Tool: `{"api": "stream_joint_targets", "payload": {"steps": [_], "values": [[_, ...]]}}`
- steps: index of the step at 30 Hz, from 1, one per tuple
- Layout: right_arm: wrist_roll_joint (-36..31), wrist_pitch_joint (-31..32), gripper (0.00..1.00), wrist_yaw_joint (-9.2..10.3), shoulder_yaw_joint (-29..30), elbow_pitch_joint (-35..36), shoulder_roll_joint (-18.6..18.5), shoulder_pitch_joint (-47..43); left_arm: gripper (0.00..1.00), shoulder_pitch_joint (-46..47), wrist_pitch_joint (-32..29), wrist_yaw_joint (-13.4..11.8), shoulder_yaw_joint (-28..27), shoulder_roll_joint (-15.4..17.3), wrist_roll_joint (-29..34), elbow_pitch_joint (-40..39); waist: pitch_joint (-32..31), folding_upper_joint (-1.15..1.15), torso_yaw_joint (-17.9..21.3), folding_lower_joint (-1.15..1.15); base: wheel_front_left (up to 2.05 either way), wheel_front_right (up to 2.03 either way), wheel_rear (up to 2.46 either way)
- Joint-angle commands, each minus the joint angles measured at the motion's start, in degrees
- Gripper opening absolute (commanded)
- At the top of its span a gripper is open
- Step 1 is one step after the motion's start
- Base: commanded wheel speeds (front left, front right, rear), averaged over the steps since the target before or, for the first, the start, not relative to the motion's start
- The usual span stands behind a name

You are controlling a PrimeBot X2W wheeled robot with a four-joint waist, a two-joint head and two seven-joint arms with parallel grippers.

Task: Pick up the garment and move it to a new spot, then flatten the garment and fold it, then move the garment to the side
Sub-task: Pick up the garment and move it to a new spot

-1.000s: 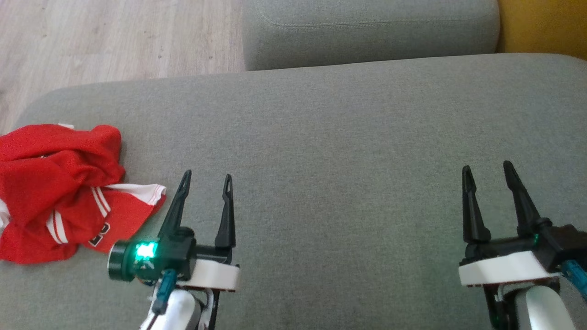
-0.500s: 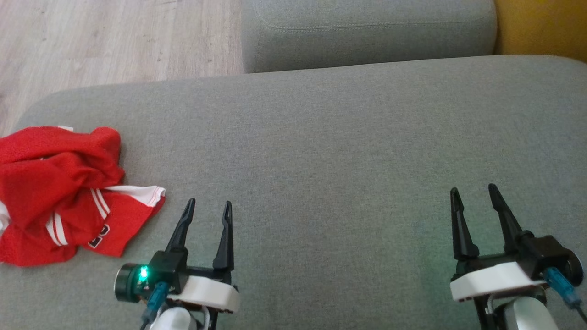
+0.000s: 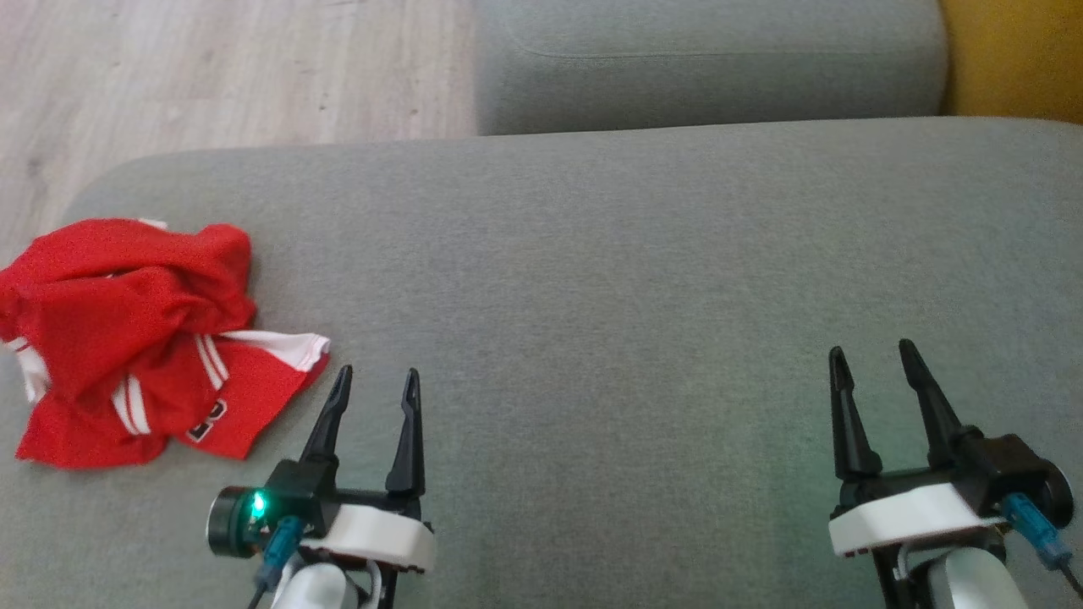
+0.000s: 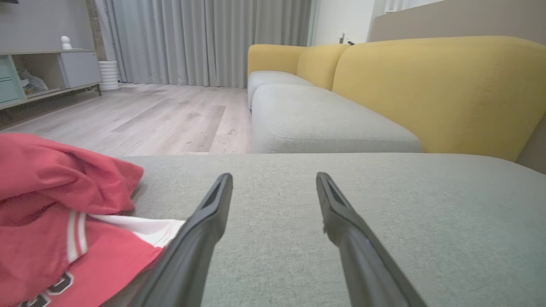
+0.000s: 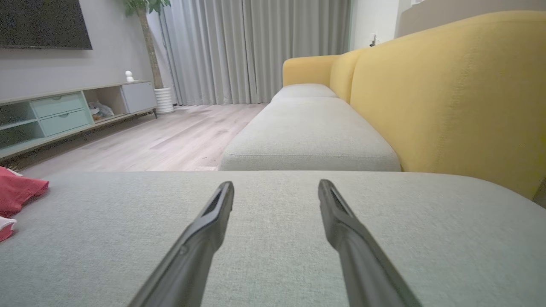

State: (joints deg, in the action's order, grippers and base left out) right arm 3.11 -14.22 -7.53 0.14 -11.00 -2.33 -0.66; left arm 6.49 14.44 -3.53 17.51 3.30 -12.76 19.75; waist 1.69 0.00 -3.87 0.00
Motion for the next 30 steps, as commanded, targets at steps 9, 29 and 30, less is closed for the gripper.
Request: {"api": "stream_joint_targets", "payload": {"steps": [9, 29, 30], "values": [[0.77, -0.78, 1.00, 0.04, -3.33, 2.17, -0.54, 0.73, 1.00, 0.73, 0.56, -0.14, -4.19, -0.26, 1.71, -1.03, -1.25, 0.00, -5.73, 0.00, 0.00, 0.00, 0.00], [1.44, -0.78, 1.00, 0.04, -7.09, 2.66, -0.54, -0.83, 1.00, -1.15, 0.56, -0.64, -6.96, -0.41, 3.01, -1.15, -2.45, 0.00, -17.50, 0.00, 0.00, 0.00, 0.00], [1.51, -0.78, 1.00, 0.04, -7.28, 2.68, -0.54, -0.91, 1.00, -1.22, 0.56, -0.60, -6.99, -0.41, 3.08, -1.14, -2.49, 0.00, -18.03, 0.00, 0.00, 0.00, 0.00]]}}
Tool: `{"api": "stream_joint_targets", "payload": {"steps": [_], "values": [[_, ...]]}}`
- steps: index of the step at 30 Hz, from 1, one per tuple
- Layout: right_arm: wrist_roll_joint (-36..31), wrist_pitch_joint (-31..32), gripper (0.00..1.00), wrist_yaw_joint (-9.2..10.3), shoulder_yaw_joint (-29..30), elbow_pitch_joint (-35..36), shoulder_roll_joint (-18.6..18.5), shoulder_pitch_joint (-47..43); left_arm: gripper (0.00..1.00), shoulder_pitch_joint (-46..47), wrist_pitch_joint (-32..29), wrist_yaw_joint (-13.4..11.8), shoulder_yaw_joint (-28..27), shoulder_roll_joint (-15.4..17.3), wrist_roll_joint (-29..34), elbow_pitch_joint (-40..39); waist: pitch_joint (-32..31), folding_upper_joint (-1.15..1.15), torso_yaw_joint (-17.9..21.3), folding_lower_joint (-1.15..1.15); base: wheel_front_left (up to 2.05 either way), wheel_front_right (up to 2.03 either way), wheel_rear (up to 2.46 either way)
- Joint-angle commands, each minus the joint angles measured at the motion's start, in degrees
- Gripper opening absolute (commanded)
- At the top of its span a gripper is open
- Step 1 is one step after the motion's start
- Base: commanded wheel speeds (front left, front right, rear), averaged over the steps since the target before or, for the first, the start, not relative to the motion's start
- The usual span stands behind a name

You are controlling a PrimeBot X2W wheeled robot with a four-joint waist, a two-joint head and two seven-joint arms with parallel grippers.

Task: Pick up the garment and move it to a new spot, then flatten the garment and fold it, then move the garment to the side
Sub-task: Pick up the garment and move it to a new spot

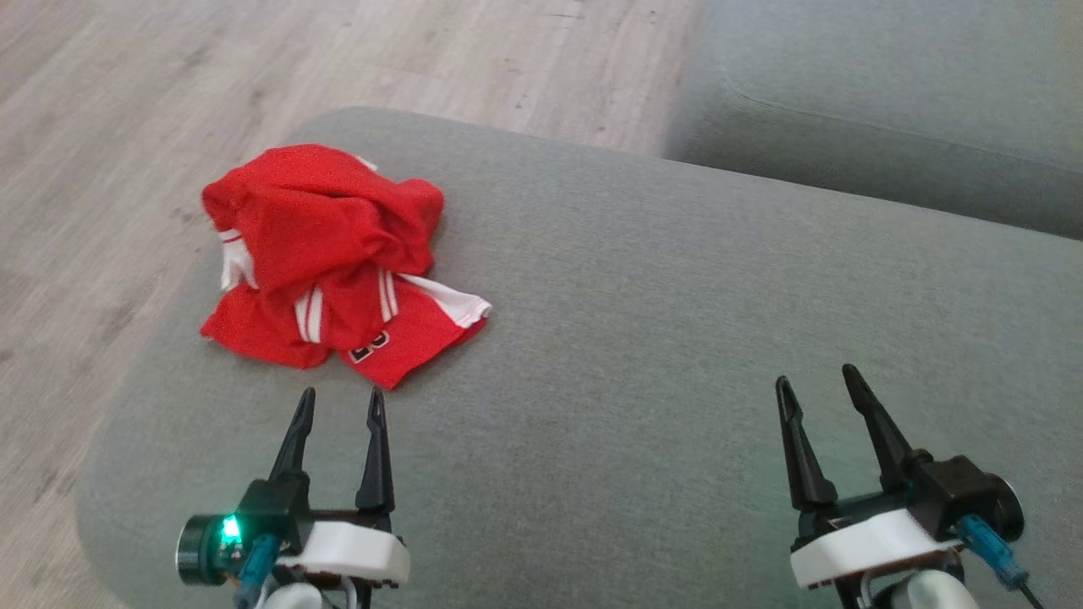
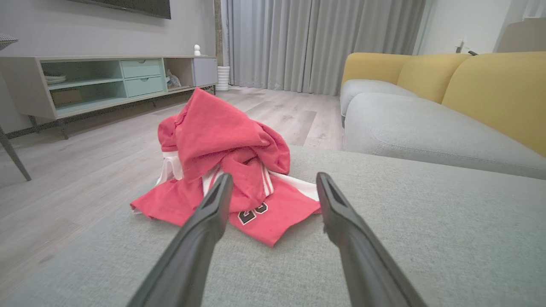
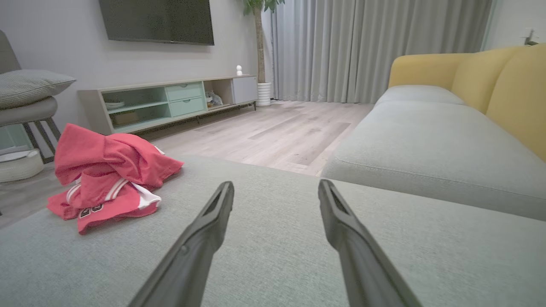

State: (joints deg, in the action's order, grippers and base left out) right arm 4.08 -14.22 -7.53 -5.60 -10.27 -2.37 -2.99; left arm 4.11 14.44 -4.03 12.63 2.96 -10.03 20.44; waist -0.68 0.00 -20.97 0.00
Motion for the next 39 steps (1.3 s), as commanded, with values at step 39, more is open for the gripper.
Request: {"api": "stream_joint_targets", "payload": {"steps": [39], "values": [[-2.48, -0.78, 1.00, 0.04, -2.07, 2.83, -0.51, 9.36, 1.00, 39.96, -13.99, 4.14, -5.24, 14.98, 4.06, 31.36, 16.98, 0.00, 11.55, 0.00, 0.00, 0.00, 0.00]]}}
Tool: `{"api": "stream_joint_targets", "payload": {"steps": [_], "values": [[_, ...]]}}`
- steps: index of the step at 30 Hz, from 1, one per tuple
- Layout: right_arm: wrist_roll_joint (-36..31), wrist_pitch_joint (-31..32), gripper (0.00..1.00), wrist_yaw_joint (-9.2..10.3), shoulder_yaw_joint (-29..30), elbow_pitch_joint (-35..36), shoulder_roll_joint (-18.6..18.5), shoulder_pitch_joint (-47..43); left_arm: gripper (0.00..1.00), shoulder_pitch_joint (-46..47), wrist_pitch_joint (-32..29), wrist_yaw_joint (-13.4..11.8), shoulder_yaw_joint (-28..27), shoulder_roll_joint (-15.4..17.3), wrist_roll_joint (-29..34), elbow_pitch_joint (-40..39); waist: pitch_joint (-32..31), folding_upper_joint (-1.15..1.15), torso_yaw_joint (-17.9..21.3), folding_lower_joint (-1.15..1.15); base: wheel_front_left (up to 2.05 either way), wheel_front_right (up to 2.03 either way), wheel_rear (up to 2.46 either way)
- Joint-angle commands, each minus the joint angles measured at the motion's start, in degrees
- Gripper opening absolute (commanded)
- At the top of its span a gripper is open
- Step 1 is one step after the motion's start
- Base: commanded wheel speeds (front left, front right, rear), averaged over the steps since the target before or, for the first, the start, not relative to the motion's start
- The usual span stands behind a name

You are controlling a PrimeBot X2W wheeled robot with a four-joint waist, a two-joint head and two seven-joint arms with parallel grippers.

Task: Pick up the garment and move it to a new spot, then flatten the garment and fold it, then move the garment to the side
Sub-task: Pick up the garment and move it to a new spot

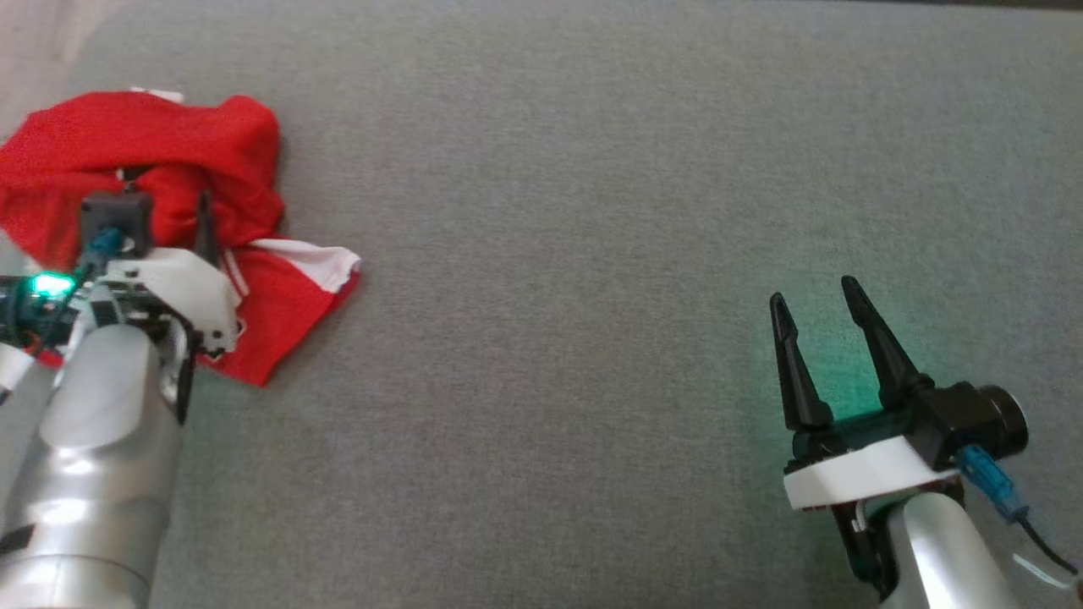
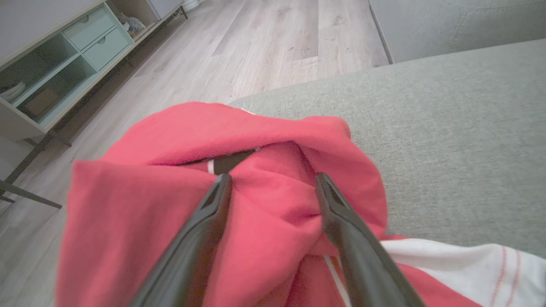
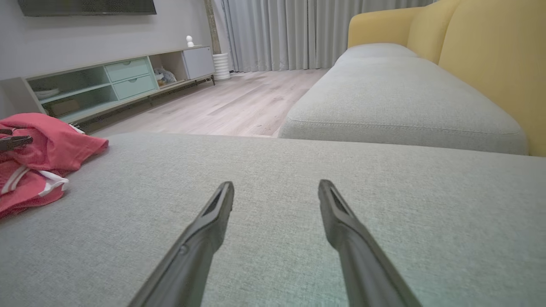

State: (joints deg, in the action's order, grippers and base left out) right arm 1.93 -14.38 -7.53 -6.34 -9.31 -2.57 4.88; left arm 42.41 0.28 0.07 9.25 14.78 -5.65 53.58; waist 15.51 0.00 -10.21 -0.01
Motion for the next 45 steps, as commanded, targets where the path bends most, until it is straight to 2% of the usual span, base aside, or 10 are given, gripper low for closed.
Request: {"api": "stream_joint_targets", "payload": {"steps": [1, 2, 3, 4, 10, 15, 24, 30, 36, 45], "values": [[-0.34, -0.62, 1.00, 0.04, -1.29, 1.91, -0.31, 1.71, 1.00, 2.33, 0.01, 0.03, -2.10, 3.57, -0.54, -0.72, 1.09, 0.00, 1.13, 0.01, 0.00, 0.00, 0.00], [-0.32, -0.62, 1.00, 0.04, -1.23, 1.96, -0.31, 1.94, 0.87, 2.94, -0.13, 0.04, -2.25, 3.91, -0.72, 0.29, 1.37, 0.00, 1.42, 0.01, 0.00, 0.00, 0.00], [-0.29, -0.62, 1.00, 0.04, -1.10, 2.00, -0.31, 2.12, 0.02, 3.49, 0.07, 0.07, -2.26, 4.17, -0.78, 1.11, 1.50, 0.00, 1.64, 0.01, 0.00, 0.00, 0.00], [-0.24, -0.62, 1.00, 0.04, -0.98, 1.99, -0.31, 2.24, 0.00, 3.97, 0.85, 0.08, -2.27, 4.40, -0.81, 1.58, 1.54, 0.00, 1.83, 0.01, 0.00, 0.00, 0.00], [0.31, -0.62, 1.00, 0.04, -0.52, 1.46, -0.31, 2.12, 0.00, 6.12, 8.71, -0.22, -2.14, 4.31, -1.13, 2.20, 0.24, 0.00, 2.26, 0.01, 0.00, 0.00, 0.00], [0.98, -0.62, 1.00, 0.04, -0.16, 0.95, -0.31, 1.30, 0.00, 7.60, 13.60, 0.17, -1.39, 2.43, -1.36, -0.94, -2.78, 0.00, 2.08, 0.01, 0.00, 0.00, 0.00], [2.60, -0.62, 1.00, 0.04, 0.04, 0.59, -0.31, -0.73, 0.00, 4.91, 14.70, 1.90, 0.69, -2.04, -1.61, -20.16, -8.59, 0.00, 1.81, 0.01, 0.00, 0.00, 0.00], [3.03, -0.62, 1.00, 0.04, -0.21, 0.66, -0.31, -1.35, 0.00, 2.15, 14.06, 3.16, 3.34, -4.42, -2.02, -25.57, -9.90, 0.00, 2.47, 0.01, 0.00, 0.00, 0.00], [3.66, -0.62, 1.00, 0.04, -0.67, 1.37, -0.31, -0.74, 0.00, 0.12, 10.98, 3.59, 6.95, -8.15, -2.67, -29.95, -9.72, 0.00, 5.99, 0.01, 0.00, 0.00, 0.00], [5.24, -0.62, 1.00, 0.04, -1.61, 2.88, -0.31, 1.65, 0.00, 1.08, 10.01, 2.08, 12.88, -11.35, -3.53, -33.03, -6.91, 0.00, 16.06, 0.01, 0.00, 0.00, 0.00]]}}
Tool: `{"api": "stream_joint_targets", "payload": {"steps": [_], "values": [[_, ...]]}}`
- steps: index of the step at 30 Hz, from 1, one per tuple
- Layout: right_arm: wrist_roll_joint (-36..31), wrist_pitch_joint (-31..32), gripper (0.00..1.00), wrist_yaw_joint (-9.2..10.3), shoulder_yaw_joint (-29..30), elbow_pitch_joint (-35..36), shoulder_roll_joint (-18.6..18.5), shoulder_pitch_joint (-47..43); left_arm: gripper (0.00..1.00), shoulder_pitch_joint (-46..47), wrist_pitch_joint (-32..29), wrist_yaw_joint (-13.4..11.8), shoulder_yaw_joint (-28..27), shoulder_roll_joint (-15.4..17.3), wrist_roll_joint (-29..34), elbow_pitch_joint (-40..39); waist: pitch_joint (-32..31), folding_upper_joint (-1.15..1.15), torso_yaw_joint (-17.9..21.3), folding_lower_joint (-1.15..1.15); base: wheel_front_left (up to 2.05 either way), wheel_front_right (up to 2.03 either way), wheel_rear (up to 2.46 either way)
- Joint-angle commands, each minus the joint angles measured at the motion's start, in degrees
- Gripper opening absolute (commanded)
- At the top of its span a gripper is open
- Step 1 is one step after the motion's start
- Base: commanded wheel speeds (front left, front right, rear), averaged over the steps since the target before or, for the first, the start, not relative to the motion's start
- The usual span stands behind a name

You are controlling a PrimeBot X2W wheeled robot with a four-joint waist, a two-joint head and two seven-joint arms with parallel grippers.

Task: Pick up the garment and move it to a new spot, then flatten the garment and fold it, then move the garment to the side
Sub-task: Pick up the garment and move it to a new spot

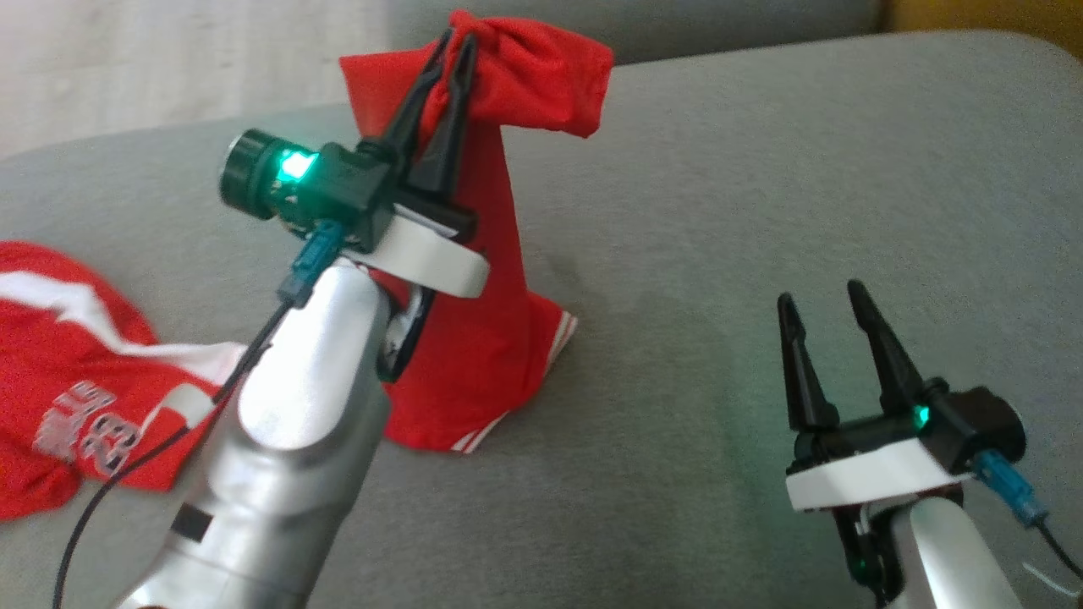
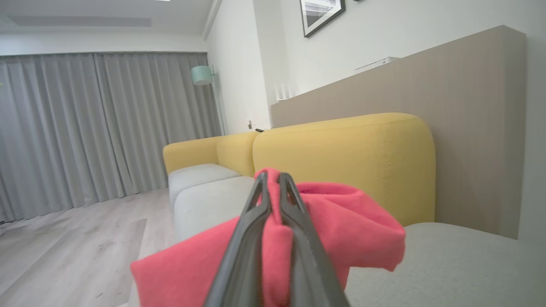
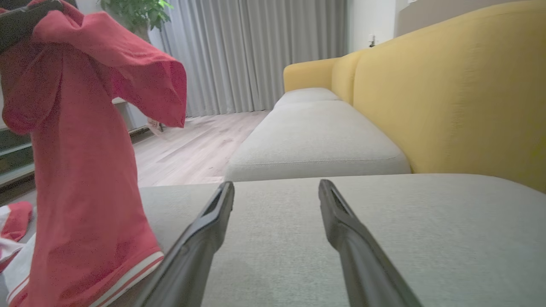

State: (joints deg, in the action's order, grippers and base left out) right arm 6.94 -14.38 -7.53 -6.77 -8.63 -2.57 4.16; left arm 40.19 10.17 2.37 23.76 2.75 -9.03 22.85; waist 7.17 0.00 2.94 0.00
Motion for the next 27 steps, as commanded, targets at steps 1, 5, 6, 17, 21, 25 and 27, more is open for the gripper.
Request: {"api": "stream_joint_targets", "payload": {"steps": [1, 5, 6, 17, 21, 25, 27], "values": [[0.54, -0.62, 1.00, 0.04, -1.40, 2.36, -0.31, 2.64, 0.00, 3.96, 0.25, -0.68, -1.00, 0.50, -0.50, -2.60, 1.86, 0.00, 4.24, 0.00, 0.00, 0.00, 0.00], [1.45, -0.62, 1.00, 0.04, -1.83, 2.75, -0.31, 3.25, 0.00, 6.67, 0.90, -2.87, 3.29, 0.18, -3.44, -3.85, 3.23, 0.00, 8.40, 0.00, 0.00, 0.00, 0.00], [1.69, -0.62, 1.00, 0.04, -1.99, 2.83, -0.31, 3.33, 0.00, 7.14, 1.08, -3.80, 4.94, 0.17, -5.00, -4.33, 3.54, 0.00, 9.32, 0.00, 0.00, 0.00, 0.00], [2.69, -0.62, 1.00, 0.04, -0.84, 3.58, -0.31, 3.33, 1.00, 6.41, 0.67, -11.37, 31.07, 0.14, -19.76, -4.94, 4.85, 0.00, 10.79, 0.00, 0.00, 0.00, 0.00], [2.45, -0.62, 1.00, 0.04, -0.15, 3.43, -0.31, 3.10, 1.00, 6.29, 1.37, -12.71, 35.52, 0.13, -22.58, -3.05, 4.39, 0.00, 8.43, 0.00, 0.00, 0.00, 0.00], [2.00, -0.62, 1.00, 0.04, 0.29, 3.34, -0.31, 2.80, 1.00, 6.81, 3.16, -15.10, 34.24, 0.14, -23.67, 0.92, 3.28, 0.00, 5.69, 0.00, 0.00, 0.00, 0.00], [1.75, -0.62, 1.00, 0.04, 0.67, 3.32, -0.31, 2.51, 1.00, 6.42, 3.98, -16.26, 31.90, 0.86, -24.05, 2.97, 2.61, 0.00, 4.11, 0.00, 0.00, 0.00, 0.00]]}}
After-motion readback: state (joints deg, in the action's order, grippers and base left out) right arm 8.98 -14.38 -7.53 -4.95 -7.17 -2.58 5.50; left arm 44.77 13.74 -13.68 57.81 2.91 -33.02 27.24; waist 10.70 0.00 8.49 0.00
